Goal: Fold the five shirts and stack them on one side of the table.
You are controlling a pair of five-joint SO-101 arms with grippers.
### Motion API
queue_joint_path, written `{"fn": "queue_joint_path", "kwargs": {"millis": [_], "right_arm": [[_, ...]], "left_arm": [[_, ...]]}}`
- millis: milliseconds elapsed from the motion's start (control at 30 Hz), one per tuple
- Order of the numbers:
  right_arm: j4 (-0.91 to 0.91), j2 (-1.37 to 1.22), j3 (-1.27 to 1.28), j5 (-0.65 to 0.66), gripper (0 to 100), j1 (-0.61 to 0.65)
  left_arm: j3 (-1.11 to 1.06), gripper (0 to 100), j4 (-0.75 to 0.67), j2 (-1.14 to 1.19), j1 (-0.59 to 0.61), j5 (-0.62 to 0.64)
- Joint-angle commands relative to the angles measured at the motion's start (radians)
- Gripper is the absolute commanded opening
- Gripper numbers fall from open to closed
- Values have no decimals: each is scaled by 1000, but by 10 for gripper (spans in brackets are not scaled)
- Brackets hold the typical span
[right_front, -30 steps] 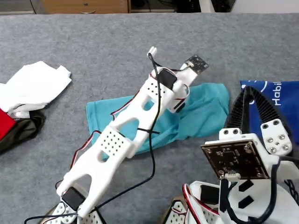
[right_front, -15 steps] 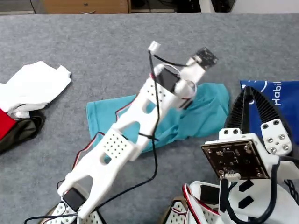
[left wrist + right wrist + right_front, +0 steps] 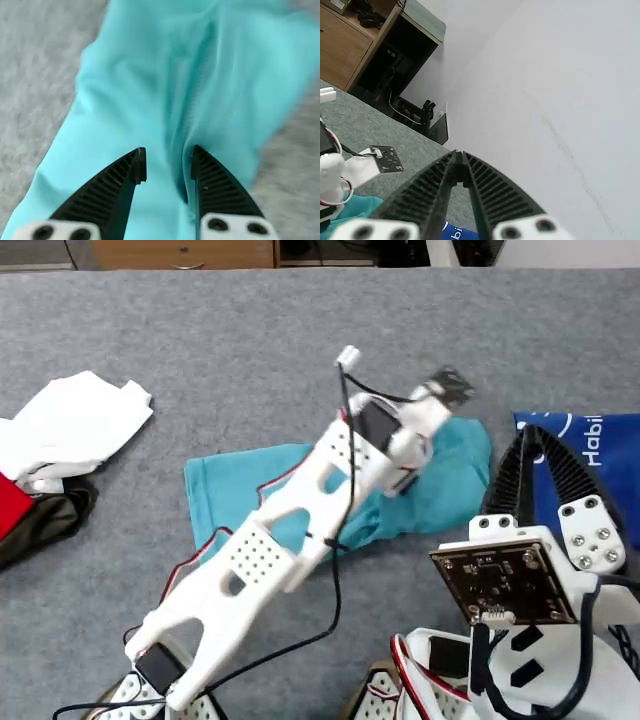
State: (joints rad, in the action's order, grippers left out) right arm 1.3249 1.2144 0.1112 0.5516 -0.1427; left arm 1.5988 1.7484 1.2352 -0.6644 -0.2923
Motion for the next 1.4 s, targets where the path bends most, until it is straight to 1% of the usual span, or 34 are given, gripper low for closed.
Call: {"fn": "queue_joint_path", "kwargs": {"millis": [0,100,233,467,567,700,900,1100,1233,1367], "right_arm": [[-23,1,-1,0,2,-21],[-26,-4,1,0,2,-18],[-26,-4,1,0,2,-16],[-26,1,1,0,2,-18],[-26,1,-1,2,2,-19],[-26,1,-1,6,2,-21],[-26,1,-1,3,2,-21],[-26,1,-1,2,2,-21],[-25,1,-1,3,2,-21],[-23,1,-2,5,2,-21]], "left_arm": [[0,157,9,42,41,11],[8,157,9,82,32,11],[63,157,9,71,-12,14],[69,157,11,-36,-97,72],[69,157,11,-48,-114,75],[69,157,11,-22,-104,74],[68,157,9,4,-43,68],[69,157,9,77,12,68],[74,157,9,79,6,68],[71,157,9,12,-18,71]]}}
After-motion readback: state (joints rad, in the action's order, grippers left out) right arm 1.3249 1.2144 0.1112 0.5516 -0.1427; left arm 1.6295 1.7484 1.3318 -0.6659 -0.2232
